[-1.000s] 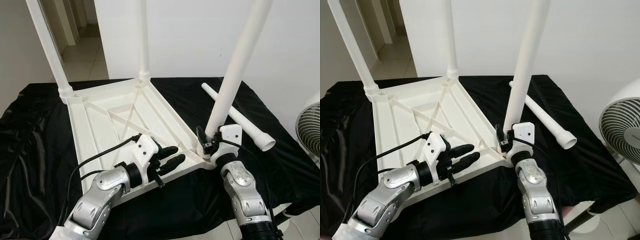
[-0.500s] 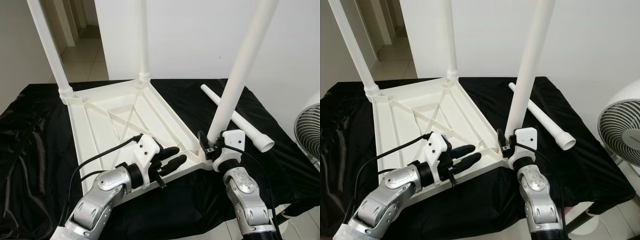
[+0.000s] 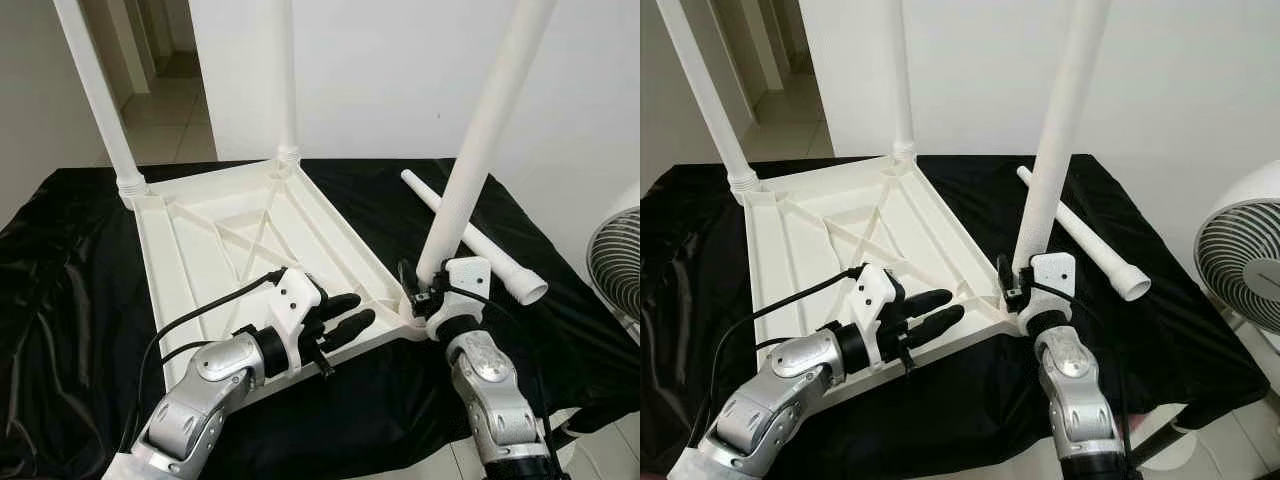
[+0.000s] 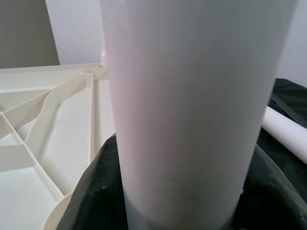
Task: Building children table
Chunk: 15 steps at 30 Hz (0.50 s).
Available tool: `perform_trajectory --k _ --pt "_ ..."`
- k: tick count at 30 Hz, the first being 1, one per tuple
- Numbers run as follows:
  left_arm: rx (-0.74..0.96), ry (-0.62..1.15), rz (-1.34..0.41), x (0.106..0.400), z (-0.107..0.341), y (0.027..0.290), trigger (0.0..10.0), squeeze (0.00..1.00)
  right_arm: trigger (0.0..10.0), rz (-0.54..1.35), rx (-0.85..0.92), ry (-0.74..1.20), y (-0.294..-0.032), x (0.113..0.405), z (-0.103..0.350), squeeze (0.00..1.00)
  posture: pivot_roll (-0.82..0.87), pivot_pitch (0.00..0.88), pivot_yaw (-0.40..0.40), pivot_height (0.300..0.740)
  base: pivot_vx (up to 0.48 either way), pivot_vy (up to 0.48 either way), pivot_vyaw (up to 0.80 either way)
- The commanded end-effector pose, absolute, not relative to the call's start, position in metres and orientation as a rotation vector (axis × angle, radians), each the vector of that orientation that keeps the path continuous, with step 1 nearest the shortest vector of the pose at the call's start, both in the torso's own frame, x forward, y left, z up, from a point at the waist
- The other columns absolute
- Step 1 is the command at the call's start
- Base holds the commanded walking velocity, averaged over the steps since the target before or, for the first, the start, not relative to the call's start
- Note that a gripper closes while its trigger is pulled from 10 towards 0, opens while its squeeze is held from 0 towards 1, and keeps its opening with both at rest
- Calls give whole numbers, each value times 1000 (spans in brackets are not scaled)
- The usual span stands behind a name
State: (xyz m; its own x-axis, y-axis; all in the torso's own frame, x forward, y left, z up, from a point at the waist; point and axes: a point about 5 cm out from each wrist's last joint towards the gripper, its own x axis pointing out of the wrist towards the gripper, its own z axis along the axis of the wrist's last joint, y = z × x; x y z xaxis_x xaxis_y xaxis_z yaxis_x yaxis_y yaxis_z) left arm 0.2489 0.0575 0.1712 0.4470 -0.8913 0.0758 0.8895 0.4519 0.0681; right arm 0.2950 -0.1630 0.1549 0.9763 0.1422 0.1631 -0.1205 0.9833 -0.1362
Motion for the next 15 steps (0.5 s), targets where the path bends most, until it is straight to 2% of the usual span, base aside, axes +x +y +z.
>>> perform_trajectory --k 1,9,15 --pt "17 -96 -1104 247 170 58 10000 0 10000 129 -134 -132 -166 295 146 0 8 7 17 740 0 0 0" --pt "11 -89 -1106 245 170 57 10000 0 10000 160 -177 -118 -168 287 141 0 7 11 16 740 0 0 0" --pt "7 -83 -1113 244 170 57 10000 0 10000 251 -214 -135 -163 279 139 0 4 19 22 740 0 0 0"
